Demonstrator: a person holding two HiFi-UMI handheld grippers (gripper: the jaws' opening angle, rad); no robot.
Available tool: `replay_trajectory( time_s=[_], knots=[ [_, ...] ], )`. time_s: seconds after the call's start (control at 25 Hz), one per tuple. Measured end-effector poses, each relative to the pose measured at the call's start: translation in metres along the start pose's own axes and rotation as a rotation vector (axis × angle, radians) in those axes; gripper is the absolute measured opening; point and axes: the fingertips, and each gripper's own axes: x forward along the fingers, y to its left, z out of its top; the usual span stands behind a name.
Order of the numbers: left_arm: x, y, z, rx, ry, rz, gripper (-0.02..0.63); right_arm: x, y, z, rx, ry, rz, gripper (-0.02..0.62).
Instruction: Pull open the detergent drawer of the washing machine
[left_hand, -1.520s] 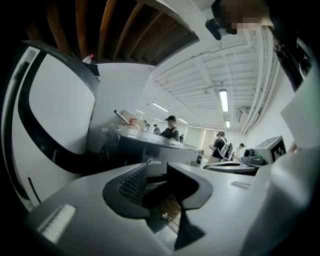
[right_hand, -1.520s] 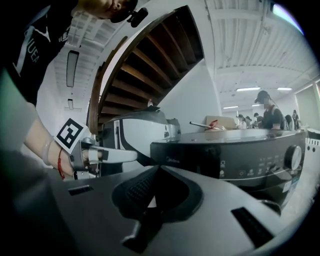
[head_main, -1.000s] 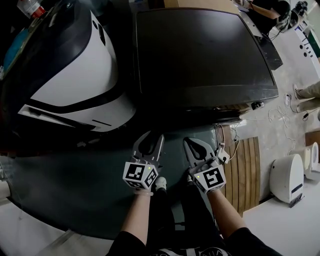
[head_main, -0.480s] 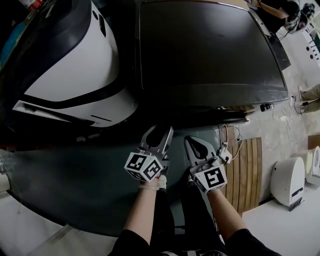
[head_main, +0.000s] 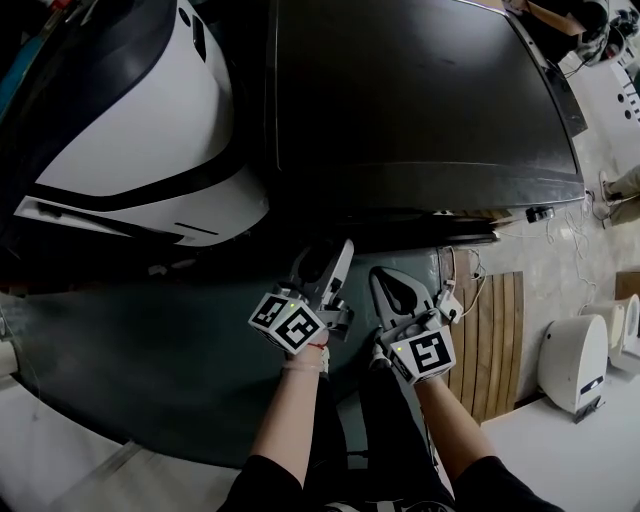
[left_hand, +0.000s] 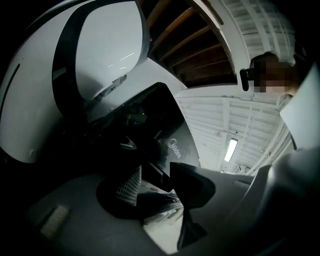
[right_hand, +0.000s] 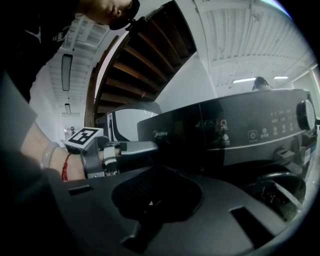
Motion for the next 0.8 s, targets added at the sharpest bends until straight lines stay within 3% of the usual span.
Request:
replay_trajectory(
  time_s=[0.36, 0.8],
  knots=[
    [0.009, -0.002, 0.008, -0.182, -0.107, -0.079, 0.178, 0.0, 0.001, -0.005, 0.007, 0.001, 0.022, 0.012],
    [0.014, -0.005, 0.013, -0.254, -0.167, -0.131, 0.178, -0.003, 0.002, -0.009, 0.007, 0.01, 0.018, 0.011]
  ],
)
